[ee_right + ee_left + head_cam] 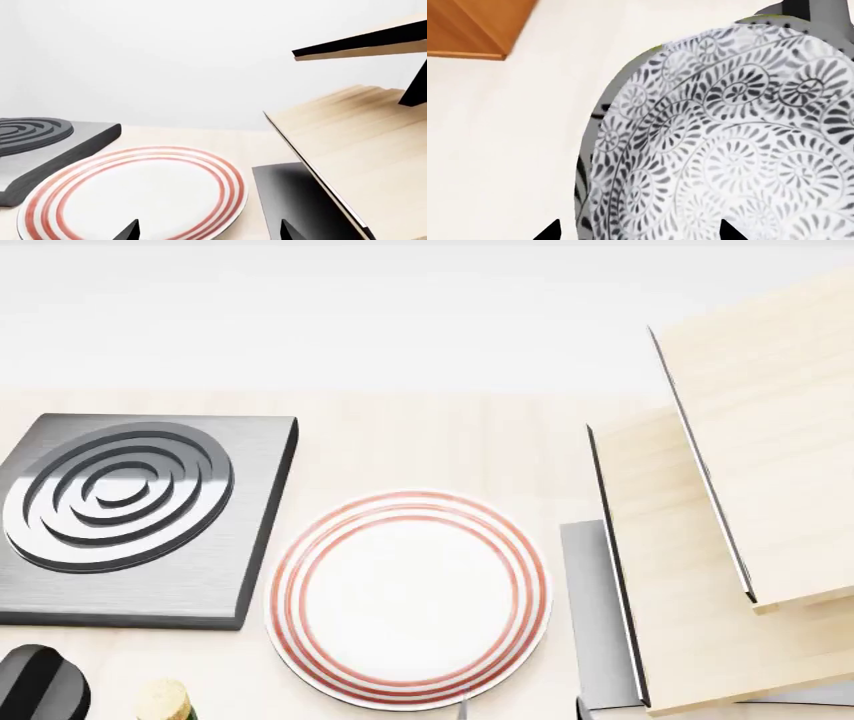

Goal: Pick up the akita bowl and put it on the plate.

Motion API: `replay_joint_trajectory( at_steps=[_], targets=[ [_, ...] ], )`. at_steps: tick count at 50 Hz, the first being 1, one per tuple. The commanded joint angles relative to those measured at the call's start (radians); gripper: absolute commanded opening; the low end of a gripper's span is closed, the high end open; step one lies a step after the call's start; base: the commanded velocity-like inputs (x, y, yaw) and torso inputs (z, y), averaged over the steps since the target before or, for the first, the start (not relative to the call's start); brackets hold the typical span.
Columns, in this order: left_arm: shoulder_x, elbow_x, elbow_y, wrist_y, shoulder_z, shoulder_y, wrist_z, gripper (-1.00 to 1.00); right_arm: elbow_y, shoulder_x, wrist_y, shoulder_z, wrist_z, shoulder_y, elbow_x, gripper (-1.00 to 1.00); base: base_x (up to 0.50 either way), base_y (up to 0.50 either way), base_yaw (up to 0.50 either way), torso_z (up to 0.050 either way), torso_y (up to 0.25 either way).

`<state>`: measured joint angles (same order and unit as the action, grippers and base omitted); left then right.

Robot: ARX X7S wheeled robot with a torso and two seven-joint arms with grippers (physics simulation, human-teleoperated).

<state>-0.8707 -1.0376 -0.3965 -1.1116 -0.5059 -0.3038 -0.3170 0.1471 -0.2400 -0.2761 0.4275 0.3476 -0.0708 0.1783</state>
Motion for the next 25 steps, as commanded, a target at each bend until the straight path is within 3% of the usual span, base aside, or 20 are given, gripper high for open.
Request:
replay_joint_trajectory(
  at_steps=[1, 10, 11, 22, 25],
  targets=[
    [0.001, 0.028, 0.039, 0.01, 0.064, 0.032, 0.004, 1.0, 0.008, -0.001, -0.004, 0.004, 0.003, -0.002, 0.003, 1.0, 0.0, 0.0, 0.0, 0.0, 0.0],
    [0.031, 0.122, 0.1, 0.107, 0.125, 0.067, 0.013, 1.0, 0.017, 0.0, -0.011, 0.007, 0.006, -0.005, 0.004, 1.0, 0.0, 0.0, 0.0, 0.0, 0.0],
    [0.028, 0.136, 0.099, 0.118, 0.134, 0.065, 0.016, -1.0, 0.017, 0.0, -0.011, 0.007, 0.006, -0.005, 0.005, 1.0, 0.0, 0.0, 0.0, 0.0, 0.0],
    [0.045, 0.205, 0.08, 0.224, 0.116, 0.064, 0.01, -1.0, 0.025, -0.001, -0.01, 0.009, 0.009, -0.01, 0.009, 1.0, 0.01, 0.0, -0.01, -0.003, 0.0],
    [0.021, 0.301, 0.068, 0.297, 0.18, 0.038, 0.032, -1.0, 0.023, -0.002, -0.009, 0.01, 0.01, -0.009, 0.01, 1.0, 0.01, 0.0, -0.01, -0.004, 0.0]
  ],
)
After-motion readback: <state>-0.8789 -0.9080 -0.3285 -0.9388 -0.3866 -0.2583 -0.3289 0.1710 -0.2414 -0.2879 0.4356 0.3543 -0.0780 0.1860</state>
